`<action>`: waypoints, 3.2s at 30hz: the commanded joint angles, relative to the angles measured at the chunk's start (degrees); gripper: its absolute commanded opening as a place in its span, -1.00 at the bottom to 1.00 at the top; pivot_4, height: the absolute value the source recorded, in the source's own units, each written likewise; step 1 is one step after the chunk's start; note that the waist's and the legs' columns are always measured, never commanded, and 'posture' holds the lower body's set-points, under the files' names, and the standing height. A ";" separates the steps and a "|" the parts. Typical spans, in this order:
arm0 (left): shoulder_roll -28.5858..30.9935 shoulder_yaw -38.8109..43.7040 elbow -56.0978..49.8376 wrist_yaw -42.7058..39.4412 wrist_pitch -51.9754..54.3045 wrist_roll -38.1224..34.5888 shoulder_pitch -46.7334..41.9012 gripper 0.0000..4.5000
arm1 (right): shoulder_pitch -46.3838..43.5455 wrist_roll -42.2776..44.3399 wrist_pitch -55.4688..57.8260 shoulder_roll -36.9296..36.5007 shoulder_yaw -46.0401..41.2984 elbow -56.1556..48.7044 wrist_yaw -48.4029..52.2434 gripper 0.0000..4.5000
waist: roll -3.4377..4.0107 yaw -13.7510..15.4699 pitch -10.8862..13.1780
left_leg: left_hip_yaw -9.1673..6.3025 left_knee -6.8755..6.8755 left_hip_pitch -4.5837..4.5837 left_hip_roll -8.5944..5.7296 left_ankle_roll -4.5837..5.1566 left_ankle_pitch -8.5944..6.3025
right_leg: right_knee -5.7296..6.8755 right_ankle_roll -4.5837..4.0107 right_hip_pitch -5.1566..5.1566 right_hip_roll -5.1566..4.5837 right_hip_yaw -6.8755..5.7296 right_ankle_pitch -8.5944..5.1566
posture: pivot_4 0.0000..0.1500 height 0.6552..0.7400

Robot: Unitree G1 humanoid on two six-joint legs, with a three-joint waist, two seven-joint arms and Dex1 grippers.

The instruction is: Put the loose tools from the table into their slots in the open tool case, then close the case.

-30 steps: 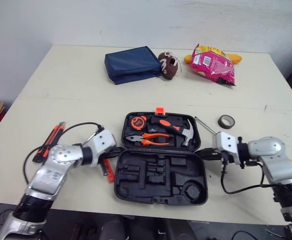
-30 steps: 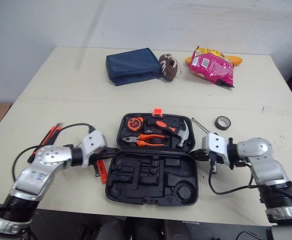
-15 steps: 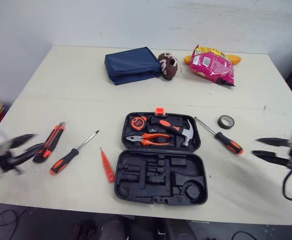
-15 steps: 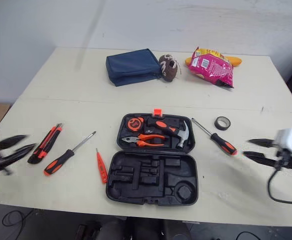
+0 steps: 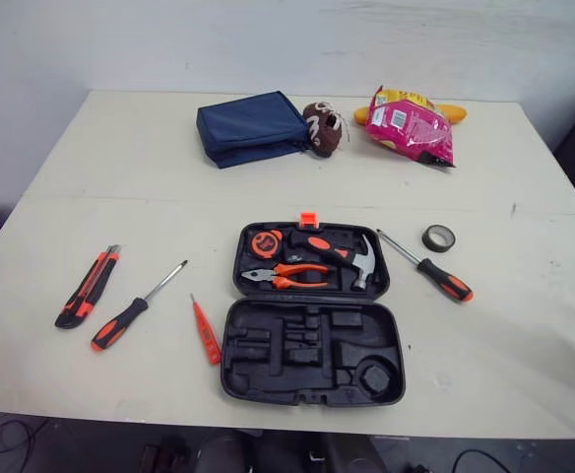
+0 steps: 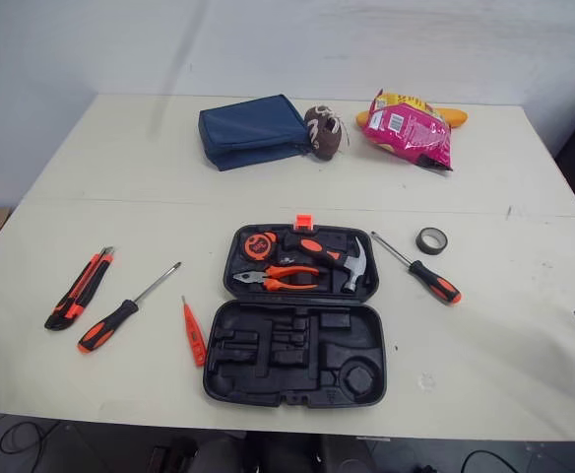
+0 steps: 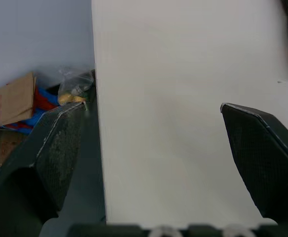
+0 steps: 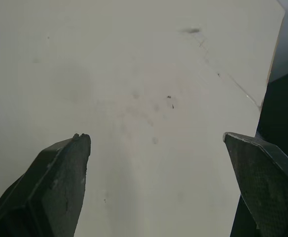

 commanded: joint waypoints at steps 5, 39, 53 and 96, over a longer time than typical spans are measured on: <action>0.79 -3.95 -0.19 0.35 -1.04 -1.48 -3.88 0.98 | -4.53 3.24 1.54 0.72 1.60 -4.45 3.51 1.00 | 0.03 -0.75 -0.01 | 0.05 0.01 0.05 0.00 -0.03 0.02 | 0.09 0.03 0.02 0.00 0.03 0.02 | 1.00 1.00; -8.29 -33.18 -57.71 10.78 51.12 -7.18 -6.02 0.98 | -0.61 28.43 26.89 26.82 15.93 -69.63 17.02 1.00 | -0.03 1.74 -0.02 | -0.14 0.22 -0.04 -0.02 0.11 0.05 | 0.19 0.21 0.12 0.02 0.01 0.09 | 1.00 1.00; -8.60 -40.50 -52.82 11.57 52.84 -3.59 -11.14 -0.19 | 3.67 27.30 23.32 26.42 13.60 -65.83 18.81 1.00 | 0.12 1.93 -0.10 | -0.15 0.20 0.08 -0.03 0.09 0.10 | 0.25 0.19 0.19 0.02 0.02 0.08 | 1.00 1.00; -18.12 -94.16 -63.67 -6.94 63.99 11.79 -64.76 -0.67 | 7.47 22.46 19.29 25.00 10.64 -60.75 14.60 1.00 | 0.02 2.34 -0.03 | 0.03 0.80 -0.06 0.03 -0.26 0.33 | 0.57 0.48 0.11 0.46 0.65 0.06 | 1.00 1.00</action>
